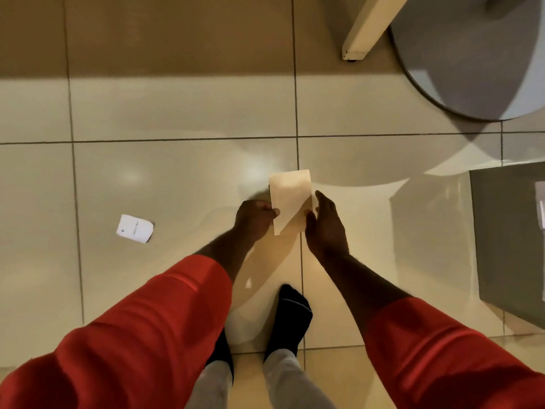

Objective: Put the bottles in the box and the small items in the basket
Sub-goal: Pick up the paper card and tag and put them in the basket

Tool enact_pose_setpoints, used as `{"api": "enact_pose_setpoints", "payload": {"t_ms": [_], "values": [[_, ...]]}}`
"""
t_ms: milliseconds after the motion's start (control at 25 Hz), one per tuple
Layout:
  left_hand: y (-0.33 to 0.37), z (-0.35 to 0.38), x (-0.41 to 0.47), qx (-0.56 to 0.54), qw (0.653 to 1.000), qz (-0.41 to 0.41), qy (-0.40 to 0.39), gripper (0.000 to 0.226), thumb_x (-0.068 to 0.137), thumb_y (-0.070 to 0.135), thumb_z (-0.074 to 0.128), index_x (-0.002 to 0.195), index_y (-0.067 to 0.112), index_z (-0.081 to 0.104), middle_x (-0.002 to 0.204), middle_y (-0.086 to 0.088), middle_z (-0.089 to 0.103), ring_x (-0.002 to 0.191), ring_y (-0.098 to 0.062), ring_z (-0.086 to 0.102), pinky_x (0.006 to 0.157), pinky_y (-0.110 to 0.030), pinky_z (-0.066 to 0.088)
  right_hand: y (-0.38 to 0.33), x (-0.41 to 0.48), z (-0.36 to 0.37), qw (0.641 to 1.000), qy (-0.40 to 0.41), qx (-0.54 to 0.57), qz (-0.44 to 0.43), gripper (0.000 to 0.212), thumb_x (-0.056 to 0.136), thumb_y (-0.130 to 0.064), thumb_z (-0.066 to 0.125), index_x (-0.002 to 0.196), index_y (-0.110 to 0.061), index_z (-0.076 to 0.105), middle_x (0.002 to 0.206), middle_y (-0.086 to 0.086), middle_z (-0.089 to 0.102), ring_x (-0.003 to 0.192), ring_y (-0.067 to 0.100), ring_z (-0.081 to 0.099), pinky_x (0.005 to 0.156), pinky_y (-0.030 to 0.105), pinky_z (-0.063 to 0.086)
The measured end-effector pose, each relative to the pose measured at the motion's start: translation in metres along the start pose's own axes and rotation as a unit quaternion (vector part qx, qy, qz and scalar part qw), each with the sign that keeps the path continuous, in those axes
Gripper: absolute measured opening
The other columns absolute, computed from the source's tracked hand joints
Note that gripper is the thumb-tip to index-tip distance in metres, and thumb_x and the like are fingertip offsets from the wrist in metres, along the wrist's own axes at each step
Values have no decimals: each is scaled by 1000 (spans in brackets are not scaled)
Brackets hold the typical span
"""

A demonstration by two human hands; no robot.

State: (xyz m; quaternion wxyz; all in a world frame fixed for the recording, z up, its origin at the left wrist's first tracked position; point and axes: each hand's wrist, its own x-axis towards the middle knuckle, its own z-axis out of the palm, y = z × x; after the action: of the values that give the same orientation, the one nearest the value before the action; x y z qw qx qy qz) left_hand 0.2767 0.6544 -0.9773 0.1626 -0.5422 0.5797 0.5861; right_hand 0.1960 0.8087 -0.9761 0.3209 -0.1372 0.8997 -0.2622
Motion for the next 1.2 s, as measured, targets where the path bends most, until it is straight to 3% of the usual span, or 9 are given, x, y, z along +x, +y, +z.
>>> {"api": "enact_pose_setpoints", "payload": {"t_ms": [120, 240, 440, 600, 720, 840, 960, 1080, 1200], "values": [[-2, -43, -44, -56, 998, -6, -4, 21, 89, 8, 74, 103, -8, 72, 103, -30, 73, 84, -30, 66, 77, -32, 46, -37, -18, -8, 1000, -10, 4, 8, 34, 105, -20, 49, 139, -20, 52, 122, 4, 69, 106, 23, 67, 84, 24, 50], [-9, -86, -83, -92, 995, -16, 28, 22, 87, 9, 76, 101, -8, 73, 98, -29, 74, 82, -31, 67, 72, -29, 46, -80, -39, -6, 999, -46, 14, -9, 22, 105, -20, 50, 124, -22, 61, 114, 2, 71, 92, 15, 63, 66, 15, 45], [-44, -150, -136, -178, 978, -49, 98, 22, 85, 12, 78, 99, -4, 73, 92, -26, 75, 80, -27, 66, 74, -30, 46, -144, -82, 10, 991, -92, 11, -95, 23, 101, -14, 53, 119, -17, 66, 101, 0, 75, 94, 20, 68, 82, 32, 53], [-100, -202, -172, -230, 956, -86, 161, 15, 85, 16, 79, 92, 4, 74, 86, -19, 75, 82, -26, 67, 79, -35, 49, -180, -112, 46, 980, -124, -52, -144, 24, 100, -14, 55, 122, -13, 67, 114, 4, 73, 107, 23, 67, 96, 40, 52], [-150, -232, -185, -270, 932, -114, 213, 8, 83, 13, 79, 81, 11, 72, 79, -12, 72, 80, -25, 66, 80, -36, 50, -196, -122, 84, 967, -150, -77, -191, 24, 99, -15, 58, 121, -11, 67, 117, 6, 71, 108, 25, 66, 96, 42, 52], [-198, -252, -171, -294, 913, -135, 249, 10, 83, 12, 80, 83, 13, 71, 80, -10, 72, 79, -25, 67, 80, -37, 52, -207, -112, 138, 955, -167, -105, -223, 24, 97, -14, 62, 120, -8, 67, 117, 8, 70, 108, 27, 66, 95, 39, 51], [-237, -262, -143, -302, 904, -151, 262, 8, 84, 13, 80, 87, 11, 72, 86, -14, 74, 84, -28, 68, 83, -39, 54, -214, -94, 195, 945, -176, -132, -244, 23, 96, -15, 63, 118, -8, 68, 116, 10, 69, 106, 30, 65, 92, 37, 50], [-268, -271, -109, -310, 898, -156, 272, 10, 85, 13, 79, 80, 16, 70, 85, -13, 73, 87, -30, 68, 83, -40, 54, -217, -75, 250, 934, -183, -159, -262, 22, 96, -17, 62, 117, -9, 67, 115, 11, 67, 105, 32, 63, 88, 39, 50], [-293, -277, -77, -315, 899, -152, 263, 13, 86, 12, 78, 78, 17, 70, 86, -13, 73, 91, -34, 68, 89, -44, 54, -218, -58, 295, 935, -177, -173, -255, 27, 95, -18, 65, 120, -9, 67, 121, 12, 64, 110, 32, 61, 92, 40, 48]]}}
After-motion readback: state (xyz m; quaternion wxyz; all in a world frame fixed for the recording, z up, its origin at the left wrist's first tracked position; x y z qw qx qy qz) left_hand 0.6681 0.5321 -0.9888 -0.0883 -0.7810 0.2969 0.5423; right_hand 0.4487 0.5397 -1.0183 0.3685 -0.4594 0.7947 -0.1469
